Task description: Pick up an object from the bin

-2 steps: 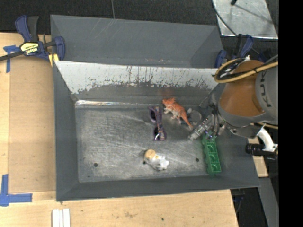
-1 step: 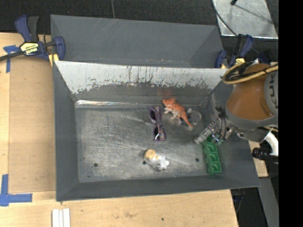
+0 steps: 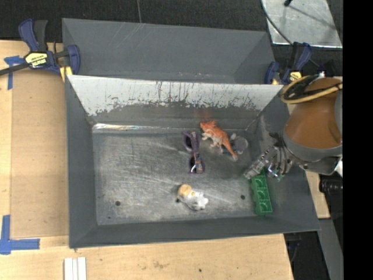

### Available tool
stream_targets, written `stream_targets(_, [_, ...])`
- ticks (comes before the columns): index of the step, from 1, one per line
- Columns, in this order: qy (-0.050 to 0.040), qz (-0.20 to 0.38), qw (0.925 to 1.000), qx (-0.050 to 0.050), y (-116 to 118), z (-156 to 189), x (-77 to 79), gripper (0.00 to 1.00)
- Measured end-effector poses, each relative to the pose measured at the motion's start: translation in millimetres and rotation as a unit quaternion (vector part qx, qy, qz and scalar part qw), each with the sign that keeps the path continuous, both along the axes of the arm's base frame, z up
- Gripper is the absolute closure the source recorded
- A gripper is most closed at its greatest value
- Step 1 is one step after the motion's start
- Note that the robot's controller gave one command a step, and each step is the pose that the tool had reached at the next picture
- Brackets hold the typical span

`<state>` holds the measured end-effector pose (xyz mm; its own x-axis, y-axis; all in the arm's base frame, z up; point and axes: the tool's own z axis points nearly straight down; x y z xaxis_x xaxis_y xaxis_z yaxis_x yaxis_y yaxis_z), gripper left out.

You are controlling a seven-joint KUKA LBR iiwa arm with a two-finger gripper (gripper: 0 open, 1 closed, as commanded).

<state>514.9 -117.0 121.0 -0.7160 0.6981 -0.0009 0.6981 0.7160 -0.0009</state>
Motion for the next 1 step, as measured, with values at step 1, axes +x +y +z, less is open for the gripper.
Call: stream_targets(1, [-0.0031,-0.036,0.9994,0.0,-9.5,-5.5,7.5,1.0])
